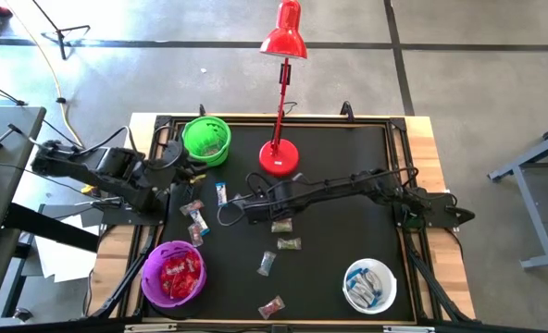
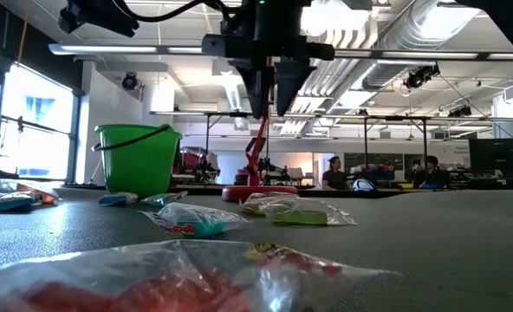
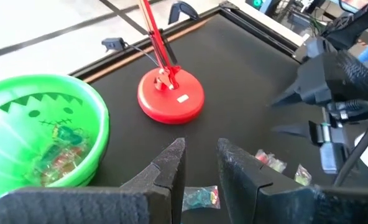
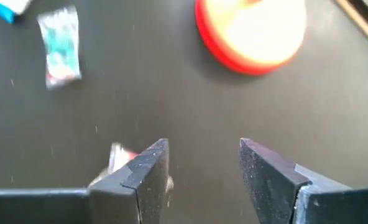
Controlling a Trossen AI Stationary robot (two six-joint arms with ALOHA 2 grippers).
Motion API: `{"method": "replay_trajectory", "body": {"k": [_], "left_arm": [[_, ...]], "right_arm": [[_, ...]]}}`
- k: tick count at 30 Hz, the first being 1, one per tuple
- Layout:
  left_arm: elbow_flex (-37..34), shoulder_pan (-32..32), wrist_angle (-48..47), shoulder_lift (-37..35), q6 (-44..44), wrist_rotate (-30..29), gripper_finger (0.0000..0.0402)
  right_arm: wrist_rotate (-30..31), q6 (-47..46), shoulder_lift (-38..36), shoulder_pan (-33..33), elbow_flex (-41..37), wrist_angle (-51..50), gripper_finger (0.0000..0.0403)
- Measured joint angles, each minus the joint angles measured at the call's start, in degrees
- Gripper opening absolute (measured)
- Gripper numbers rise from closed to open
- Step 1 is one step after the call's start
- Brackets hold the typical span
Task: Sort candy
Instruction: Put the red gummy into the green bucket
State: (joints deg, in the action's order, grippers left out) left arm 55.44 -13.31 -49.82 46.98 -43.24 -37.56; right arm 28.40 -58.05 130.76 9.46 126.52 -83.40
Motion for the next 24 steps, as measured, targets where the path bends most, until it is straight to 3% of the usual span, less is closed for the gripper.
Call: {"method": "replay_trajectory", "body": {"k": [16, 24], "left_arm": [[0.0, 2.5, 0.0, 0.0, 3.6, 8.8, 0.0076], [0.0, 3.8, -1.1, -2.8, 5.5, 11.9, 0.0076]], "right_arm": [[3.3, 18.5, 0.4, -2.0, 0.1, 24.5, 0.0192], [-1.5, 23.3, 1.3, -3.1, -7.5, 46.1, 0.0192]]}}
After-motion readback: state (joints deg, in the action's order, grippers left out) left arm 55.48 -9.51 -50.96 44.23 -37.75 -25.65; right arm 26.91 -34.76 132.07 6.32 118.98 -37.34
